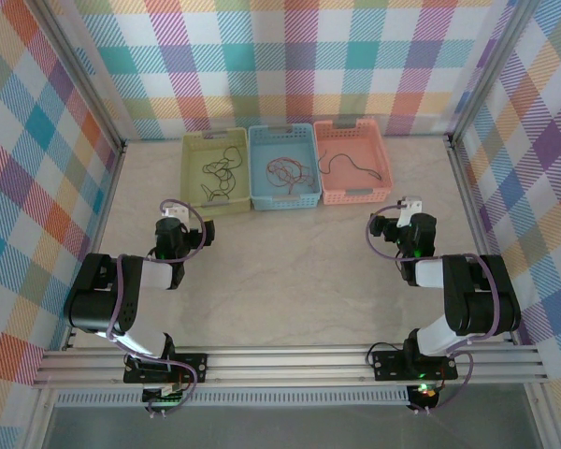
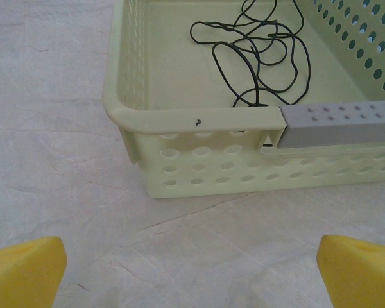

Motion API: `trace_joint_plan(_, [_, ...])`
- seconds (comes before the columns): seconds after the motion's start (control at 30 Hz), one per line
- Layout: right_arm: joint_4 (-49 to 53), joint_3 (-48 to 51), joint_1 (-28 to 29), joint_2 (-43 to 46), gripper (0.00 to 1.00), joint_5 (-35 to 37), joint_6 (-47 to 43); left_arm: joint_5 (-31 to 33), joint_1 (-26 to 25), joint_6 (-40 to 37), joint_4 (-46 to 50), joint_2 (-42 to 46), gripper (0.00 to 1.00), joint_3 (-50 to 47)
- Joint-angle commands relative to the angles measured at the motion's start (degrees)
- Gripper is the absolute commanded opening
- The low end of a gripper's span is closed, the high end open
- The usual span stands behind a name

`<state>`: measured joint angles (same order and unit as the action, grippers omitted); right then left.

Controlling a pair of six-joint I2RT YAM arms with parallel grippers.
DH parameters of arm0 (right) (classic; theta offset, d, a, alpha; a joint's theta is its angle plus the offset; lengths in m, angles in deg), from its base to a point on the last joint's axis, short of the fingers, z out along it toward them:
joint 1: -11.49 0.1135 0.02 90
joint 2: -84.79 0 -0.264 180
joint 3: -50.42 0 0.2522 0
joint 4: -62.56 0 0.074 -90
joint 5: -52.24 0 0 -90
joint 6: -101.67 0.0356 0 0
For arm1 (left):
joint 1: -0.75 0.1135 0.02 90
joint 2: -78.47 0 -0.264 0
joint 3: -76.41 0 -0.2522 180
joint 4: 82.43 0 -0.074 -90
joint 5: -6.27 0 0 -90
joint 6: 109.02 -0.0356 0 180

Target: Untangle the cables

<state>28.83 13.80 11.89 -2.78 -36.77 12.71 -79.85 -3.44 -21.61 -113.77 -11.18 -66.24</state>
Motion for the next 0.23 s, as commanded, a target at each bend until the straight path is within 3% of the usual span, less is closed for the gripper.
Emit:
trace_joint_plan(0.0, [0.4, -1.1, 0.3, -0.7, 1.00, -1.0, -0.4, -0.9, 0.5, 0.4, -0.5, 0.1, 1.00, 0.7])
trace_joint_plan(0.2, [-0.3, -0.5, 0.2, -0.2, 1.00, -1.1, -0.4, -0.7, 0.6, 0.4, -0.6, 0.1, 1.00, 0.7])
